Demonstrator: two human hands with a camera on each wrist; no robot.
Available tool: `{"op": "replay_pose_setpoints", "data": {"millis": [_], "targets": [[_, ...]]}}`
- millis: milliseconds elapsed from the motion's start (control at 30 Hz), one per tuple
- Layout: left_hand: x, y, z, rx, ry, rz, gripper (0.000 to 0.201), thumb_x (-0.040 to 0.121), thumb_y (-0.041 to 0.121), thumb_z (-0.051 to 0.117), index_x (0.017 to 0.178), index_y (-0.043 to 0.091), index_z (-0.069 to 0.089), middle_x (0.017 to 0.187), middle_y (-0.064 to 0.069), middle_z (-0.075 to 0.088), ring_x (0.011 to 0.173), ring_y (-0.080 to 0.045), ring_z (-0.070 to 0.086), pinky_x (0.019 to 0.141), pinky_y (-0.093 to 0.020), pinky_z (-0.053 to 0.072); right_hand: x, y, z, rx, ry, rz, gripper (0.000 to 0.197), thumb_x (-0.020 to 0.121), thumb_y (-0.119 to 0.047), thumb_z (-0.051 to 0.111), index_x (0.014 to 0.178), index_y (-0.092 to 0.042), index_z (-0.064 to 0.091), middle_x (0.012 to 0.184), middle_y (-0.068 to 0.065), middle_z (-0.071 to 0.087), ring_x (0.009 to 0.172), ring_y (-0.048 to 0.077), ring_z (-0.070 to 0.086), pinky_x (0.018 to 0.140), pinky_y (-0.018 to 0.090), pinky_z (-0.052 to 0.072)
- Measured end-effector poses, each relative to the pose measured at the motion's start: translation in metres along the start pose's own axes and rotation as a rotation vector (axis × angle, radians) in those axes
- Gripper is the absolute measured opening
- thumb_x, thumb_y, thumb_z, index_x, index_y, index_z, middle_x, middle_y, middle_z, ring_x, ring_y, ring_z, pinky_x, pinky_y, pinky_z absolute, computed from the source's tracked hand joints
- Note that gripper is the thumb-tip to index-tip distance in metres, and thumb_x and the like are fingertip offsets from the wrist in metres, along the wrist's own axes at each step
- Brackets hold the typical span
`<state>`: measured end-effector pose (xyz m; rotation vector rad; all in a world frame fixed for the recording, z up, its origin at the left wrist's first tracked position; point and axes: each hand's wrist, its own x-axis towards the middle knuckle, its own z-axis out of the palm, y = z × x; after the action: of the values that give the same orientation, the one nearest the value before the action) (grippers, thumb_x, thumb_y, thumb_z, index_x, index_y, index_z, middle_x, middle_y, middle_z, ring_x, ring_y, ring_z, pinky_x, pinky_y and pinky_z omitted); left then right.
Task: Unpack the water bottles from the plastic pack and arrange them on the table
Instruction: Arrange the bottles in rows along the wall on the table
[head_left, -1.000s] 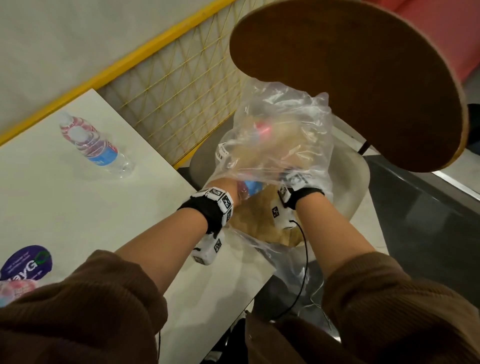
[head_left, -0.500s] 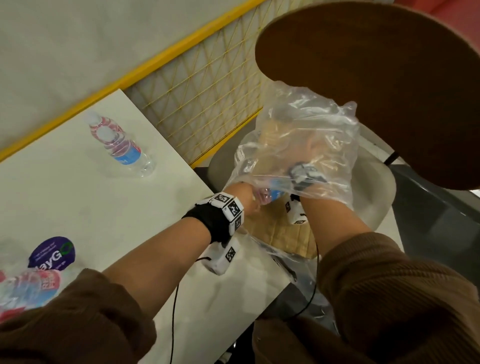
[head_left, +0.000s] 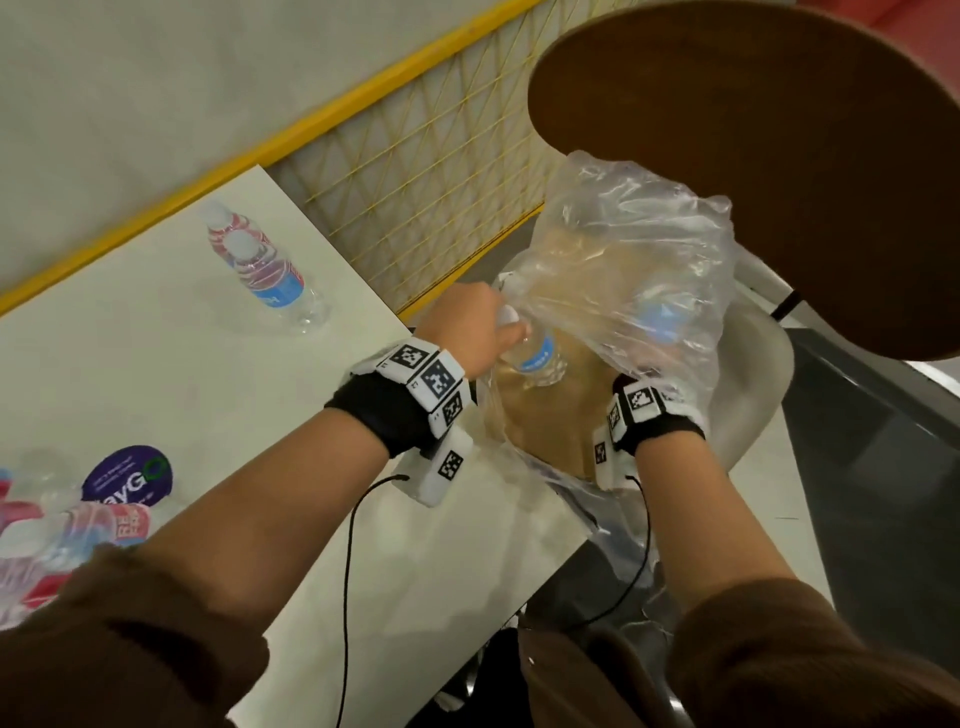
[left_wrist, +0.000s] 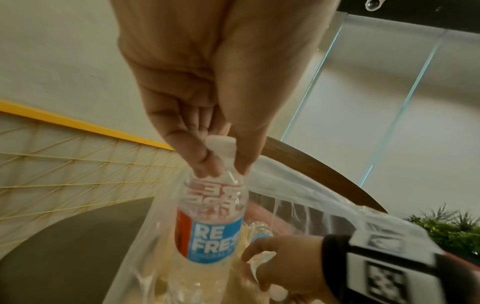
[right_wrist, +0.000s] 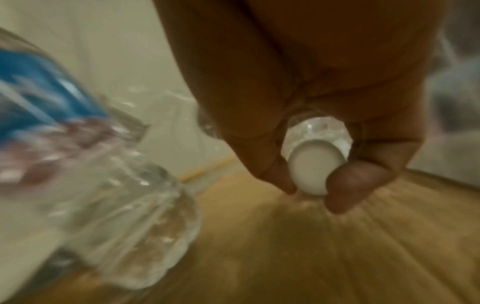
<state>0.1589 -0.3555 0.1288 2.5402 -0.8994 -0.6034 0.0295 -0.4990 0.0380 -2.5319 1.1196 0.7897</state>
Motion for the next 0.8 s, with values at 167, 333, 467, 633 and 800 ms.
{"op": "replay_pose_setpoints", "data": {"millis": [167, 333, 467, 633, 800], "targets": [[-0.018, 0.003, 0.002, -0.128, 0.084, 0.071, 0.028, 0.081, 0.038, 0.066, 0.076, 0.010, 0.060, 0.079, -0.011, 0.064, 0.081, -0.030, 0.061, 0.069, -0.033, 0.049, -0.021, -0.015, 0.013, 0.159, 0.189, -0.046, 0.052, 0.092, -0.030, 0.044, 0.142, -0.031, 0.030, 0.135, 0.012, 0.051, 0.123, 0.031, 0.049, 0.104, 0.039, 0.041], [-0.049, -0.011, -0.028, -0.239, 0.182, 0.060, 0.026, 0.075, 0.033, 0.073, 0.088, 0.011, 0.072, 0.079, -0.004, 0.068, 0.076, -0.021, 0.063, 0.067, -0.030, 0.053, -0.069, -0.030, 0.000, 0.225, 0.354, -0.148, 0.051, 0.076, -0.031, 0.051, 0.126, -0.035, 0.052, 0.107, 0.008, 0.068, 0.099, 0.031, 0.063, 0.090, 0.041, 0.051], [-0.082, -0.045, -0.063, -0.210, 0.250, -0.033, 0.023, 0.071, 0.035, 0.073, 0.083, 0.015, 0.072, 0.066, -0.001, 0.059, 0.064, -0.016, 0.053, 0.058, -0.024, 0.042, -0.110, -0.051, -0.038, 0.338, 0.352, -0.204, 0.023, 0.082, -0.016, 0.057, 0.101, -0.014, 0.070, 0.097, 0.012, 0.069, 0.085, 0.028, 0.062, 0.076, 0.030, 0.050], [-0.127, -0.100, -0.092, 0.063, 0.216, -0.165, 0.029, 0.073, 0.043, 0.068, 0.085, 0.018, 0.069, 0.080, -0.001, 0.062, 0.077, -0.021, 0.057, 0.064, -0.025, 0.039, -0.189, -0.095, -0.054, 0.248, 0.343, -0.444, 0.014, 0.082, -0.018, 0.059, 0.084, -0.014, 0.073, 0.084, 0.009, 0.068, 0.074, 0.021, 0.059, 0.065, 0.021, 0.040], [-0.164, -0.148, -0.102, 0.363, 0.059, -0.286, 0.029, 0.077, 0.042, 0.066, 0.091, 0.016, 0.068, 0.082, -0.002, 0.062, 0.078, -0.024, 0.057, 0.064, -0.027, 0.038, -0.241, -0.175, -0.007, 0.124, 0.190, -0.789, 0.015, 0.079, -0.020, 0.060, 0.086, -0.016, 0.072, 0.089, 0.004, 0.071, 0.085, 0.023, 0.061, 0.068, 0.022, 0.038]]}}
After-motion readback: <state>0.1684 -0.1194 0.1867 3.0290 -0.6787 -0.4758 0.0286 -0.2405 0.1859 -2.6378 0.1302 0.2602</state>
